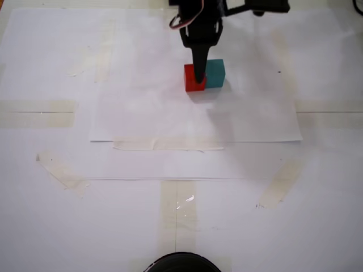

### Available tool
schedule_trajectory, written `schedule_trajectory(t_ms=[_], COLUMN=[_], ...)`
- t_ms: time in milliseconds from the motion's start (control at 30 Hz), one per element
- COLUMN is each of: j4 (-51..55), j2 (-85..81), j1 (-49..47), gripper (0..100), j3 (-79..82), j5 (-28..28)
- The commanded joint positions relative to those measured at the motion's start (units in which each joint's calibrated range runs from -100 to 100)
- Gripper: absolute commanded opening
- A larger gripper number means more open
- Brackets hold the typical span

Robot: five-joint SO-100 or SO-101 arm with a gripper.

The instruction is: Put the red cube on the top of the blue cube.

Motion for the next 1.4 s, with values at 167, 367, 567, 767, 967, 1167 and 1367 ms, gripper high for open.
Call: schedule_trajectory(t_ms=[167,367,567,767,967,1167,1367], j4=[-2.6,-3.3,-4.3,-5.4,-6.5,-6.9,-7.0], j2=[2.3,4.1,4.9,6.2,6.8,7.3,7.7], j1=[1.8,1.0,0.4,0.0,-0.1,0.3,0.8], gripper=[27,27,27,27,27,27,26], j3=[0.3,0.4,0.8,0.8,0.8,0.9,0.9], j5=[0.3,0.0,-0.2,-0.4,-0.4,-0.2,-0.3])
